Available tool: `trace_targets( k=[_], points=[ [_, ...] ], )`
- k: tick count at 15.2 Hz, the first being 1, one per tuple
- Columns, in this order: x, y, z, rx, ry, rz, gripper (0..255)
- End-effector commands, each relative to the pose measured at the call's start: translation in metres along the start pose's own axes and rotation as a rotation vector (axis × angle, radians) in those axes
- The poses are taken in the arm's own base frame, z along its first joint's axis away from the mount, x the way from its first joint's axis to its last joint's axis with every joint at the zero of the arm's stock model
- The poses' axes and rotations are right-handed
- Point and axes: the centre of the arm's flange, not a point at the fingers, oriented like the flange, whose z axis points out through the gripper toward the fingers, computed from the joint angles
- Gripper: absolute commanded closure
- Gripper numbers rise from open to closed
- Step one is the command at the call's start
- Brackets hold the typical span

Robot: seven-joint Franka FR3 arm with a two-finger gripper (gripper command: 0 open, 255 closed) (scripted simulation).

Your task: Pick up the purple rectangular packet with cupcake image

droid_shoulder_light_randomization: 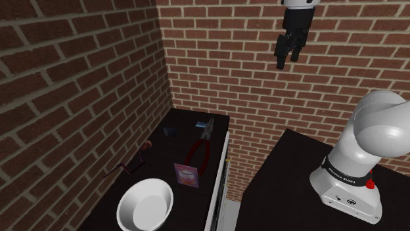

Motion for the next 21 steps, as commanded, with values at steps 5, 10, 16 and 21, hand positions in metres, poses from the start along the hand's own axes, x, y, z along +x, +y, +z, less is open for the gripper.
trace_targets(
  k=[5,10,16,21],
  points=[
    [0.025,-0.032,0.033,0.002,0.002,-0.056,0],
    [0.054,-0.073,0.075,0.005,0.004,-0.125,0],
    [0.085,-0.126,0.125,0.008,0.007,-0.208,0],
    [0.108,-0.171,0.166,0.011,0.01,-0.278,0]
  ],
)
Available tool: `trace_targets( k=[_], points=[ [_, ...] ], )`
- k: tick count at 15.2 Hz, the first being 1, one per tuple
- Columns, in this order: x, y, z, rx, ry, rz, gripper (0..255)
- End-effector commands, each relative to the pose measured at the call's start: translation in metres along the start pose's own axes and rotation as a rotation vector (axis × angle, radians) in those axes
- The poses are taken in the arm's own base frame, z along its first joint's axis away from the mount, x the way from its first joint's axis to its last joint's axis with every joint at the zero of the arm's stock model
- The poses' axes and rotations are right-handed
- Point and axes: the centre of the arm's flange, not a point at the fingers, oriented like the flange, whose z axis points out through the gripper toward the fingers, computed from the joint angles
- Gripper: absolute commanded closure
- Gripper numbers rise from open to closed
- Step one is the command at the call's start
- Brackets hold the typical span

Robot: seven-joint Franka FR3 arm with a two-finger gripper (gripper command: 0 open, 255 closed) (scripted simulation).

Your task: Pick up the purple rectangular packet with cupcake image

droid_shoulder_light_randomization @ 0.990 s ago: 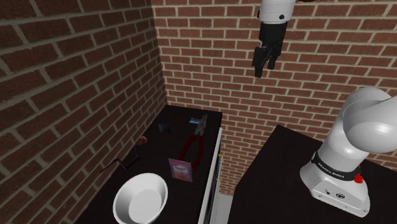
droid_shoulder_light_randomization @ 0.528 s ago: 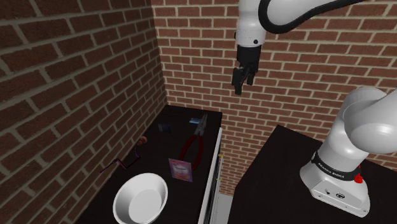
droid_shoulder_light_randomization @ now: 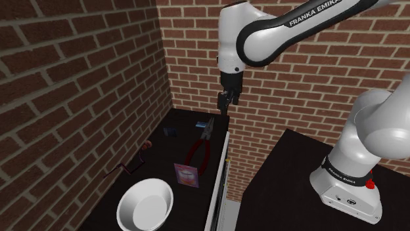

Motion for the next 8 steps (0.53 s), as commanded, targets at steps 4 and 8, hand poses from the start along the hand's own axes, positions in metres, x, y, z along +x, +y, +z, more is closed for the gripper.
trace_targets(
  k=[4,8],
  points=[
    [0.03,-0.041,0.043,0.004,0.004,-0.07,0],
    [0.053,-0.074,0.076,0.006,0.006,-0.126,0]
  ],
)
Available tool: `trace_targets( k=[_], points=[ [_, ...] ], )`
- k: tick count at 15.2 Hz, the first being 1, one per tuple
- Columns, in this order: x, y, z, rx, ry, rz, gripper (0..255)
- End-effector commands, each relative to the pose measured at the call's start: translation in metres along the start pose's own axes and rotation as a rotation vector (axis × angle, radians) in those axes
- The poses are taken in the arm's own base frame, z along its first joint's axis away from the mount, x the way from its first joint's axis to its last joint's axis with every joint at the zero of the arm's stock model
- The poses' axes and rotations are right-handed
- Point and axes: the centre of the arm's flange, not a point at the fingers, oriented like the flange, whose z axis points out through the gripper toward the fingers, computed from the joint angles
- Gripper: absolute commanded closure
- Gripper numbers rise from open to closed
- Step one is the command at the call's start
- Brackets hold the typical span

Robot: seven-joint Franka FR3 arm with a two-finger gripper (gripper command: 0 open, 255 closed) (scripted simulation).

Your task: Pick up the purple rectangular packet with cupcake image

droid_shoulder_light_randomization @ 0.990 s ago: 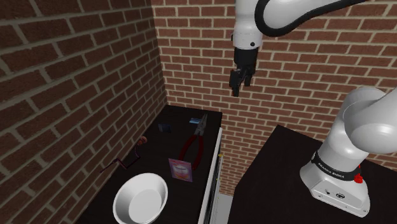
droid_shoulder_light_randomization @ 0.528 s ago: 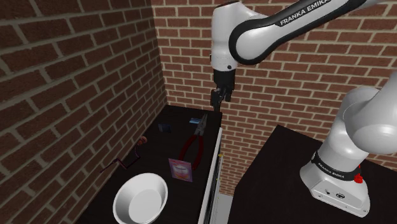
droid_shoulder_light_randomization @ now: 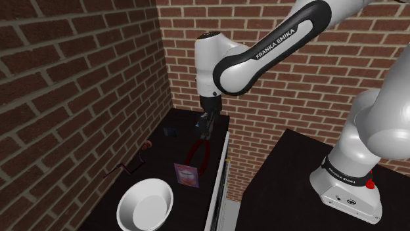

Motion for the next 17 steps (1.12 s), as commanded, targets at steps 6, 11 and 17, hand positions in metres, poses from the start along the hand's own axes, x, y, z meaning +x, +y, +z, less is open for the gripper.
trace_targets(
  k=[6,11,17],
  points=[
    [0.045,-0.056,0.061,0.005,0.004,-0.098,0],
    [0.072,-0.099,0.103,0.008,0.006,-0.167,0],
    [0.086,-0.122,0.14,0.009,0.008,-0.203,0]
  ],
)
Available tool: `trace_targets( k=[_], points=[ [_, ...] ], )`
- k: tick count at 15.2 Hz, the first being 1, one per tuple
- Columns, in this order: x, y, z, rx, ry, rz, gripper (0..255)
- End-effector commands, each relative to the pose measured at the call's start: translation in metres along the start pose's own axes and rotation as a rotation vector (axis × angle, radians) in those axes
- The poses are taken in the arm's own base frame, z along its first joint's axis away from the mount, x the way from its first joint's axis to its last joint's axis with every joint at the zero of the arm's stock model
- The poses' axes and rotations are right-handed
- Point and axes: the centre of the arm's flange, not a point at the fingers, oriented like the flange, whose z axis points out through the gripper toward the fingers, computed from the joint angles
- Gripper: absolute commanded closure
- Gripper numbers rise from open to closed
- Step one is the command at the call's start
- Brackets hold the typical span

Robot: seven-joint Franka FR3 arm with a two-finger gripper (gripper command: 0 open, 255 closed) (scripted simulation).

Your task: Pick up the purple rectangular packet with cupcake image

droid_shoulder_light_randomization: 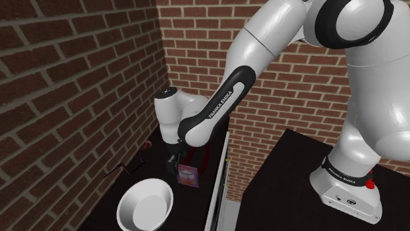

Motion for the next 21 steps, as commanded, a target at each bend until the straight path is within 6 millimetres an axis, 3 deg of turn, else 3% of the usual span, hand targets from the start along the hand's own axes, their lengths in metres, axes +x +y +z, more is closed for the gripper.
trace_targets(
  k=[1,6,7,16,21],
  points=[
    [0.001,-0.001,0.01,0.0,0.0,-0.001,0],
    [0.001,-0.001,0.029,0.0,0.0,-0.001,0],
    [0.002,-0.001,0.029,0.0,0.0,-0.001,255],
    [0.001,-0.001,0.029,0.0,0.0,-0.001,255],
    [0.0,-0.001,0.002,0.0,0.0,-0.001,255]
  ],
)
